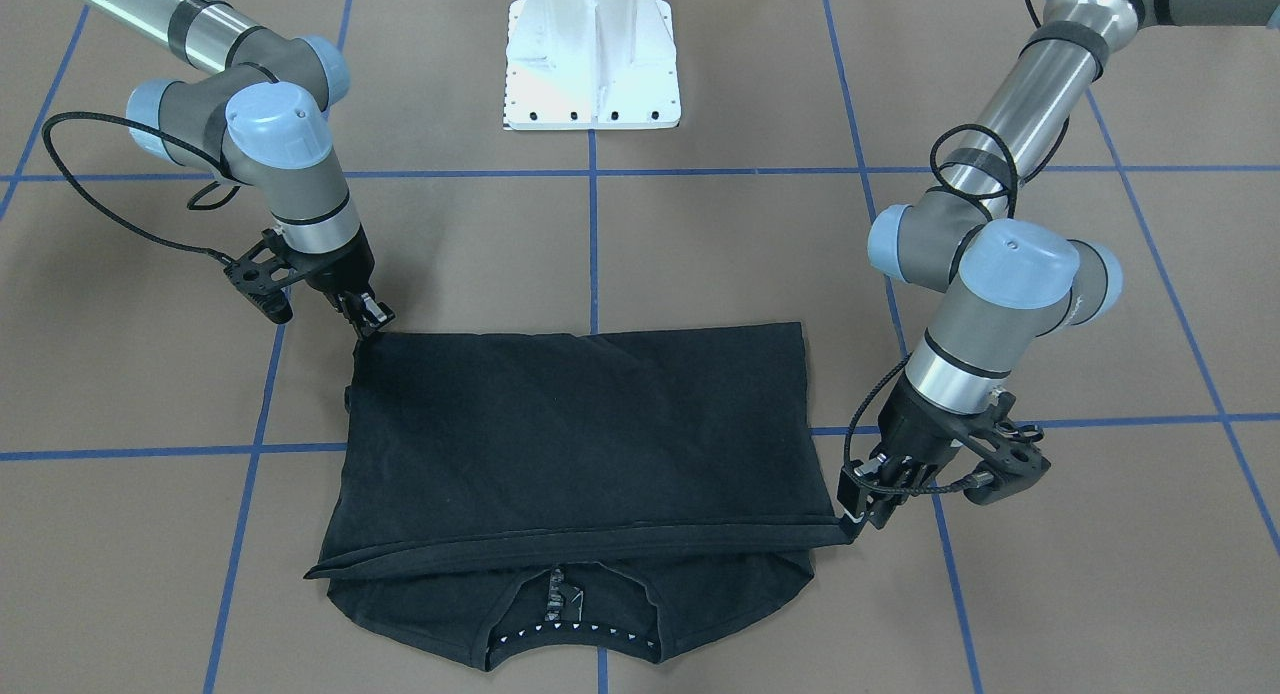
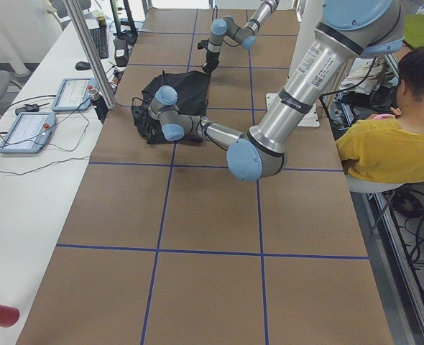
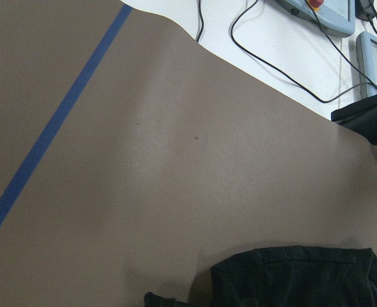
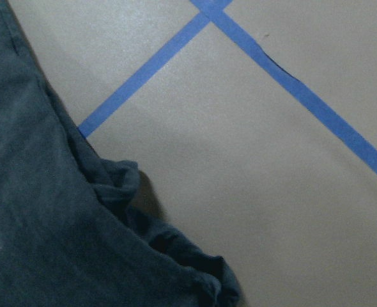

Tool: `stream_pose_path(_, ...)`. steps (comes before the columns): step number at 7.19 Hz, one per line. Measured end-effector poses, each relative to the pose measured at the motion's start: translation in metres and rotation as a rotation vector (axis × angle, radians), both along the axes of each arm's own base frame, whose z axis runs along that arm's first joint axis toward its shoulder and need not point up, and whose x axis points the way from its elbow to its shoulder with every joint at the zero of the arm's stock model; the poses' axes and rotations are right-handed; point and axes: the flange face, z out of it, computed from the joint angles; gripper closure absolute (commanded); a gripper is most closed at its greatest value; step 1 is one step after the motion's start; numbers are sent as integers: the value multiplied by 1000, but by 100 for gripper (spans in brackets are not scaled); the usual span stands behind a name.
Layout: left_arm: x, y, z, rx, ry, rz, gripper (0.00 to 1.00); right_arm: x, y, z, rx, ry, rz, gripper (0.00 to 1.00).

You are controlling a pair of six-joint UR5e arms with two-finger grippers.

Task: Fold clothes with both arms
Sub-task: 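Move the right gripper to the folded shirt's side edge nearest it, then grasp the side edge with the right gripper and drag it toward the robot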

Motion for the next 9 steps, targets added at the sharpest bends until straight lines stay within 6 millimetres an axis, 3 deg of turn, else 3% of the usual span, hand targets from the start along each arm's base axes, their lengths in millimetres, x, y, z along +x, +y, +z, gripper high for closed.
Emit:
stream_pose_path(3,0,0,0,-1,0,0,54,11,-4,-4,1,-13,-5,100)
stream_pose_path(5,-1,1,0,0,1,0,54,42,8,-16,-14,-60,-31,100)
stream_pose_path(7,-3,3,-3,6,7,0,55,79,40,-22,-57,-111,-56,100)
stream_pose_path(8,-6,7,-4,11,13,2,55,87,66,-24,-137,-154,-91,100)
stream_pose_path(9,-11,14,-6,20,20,5,55,80,95,-29,-230,-192,-136,100)
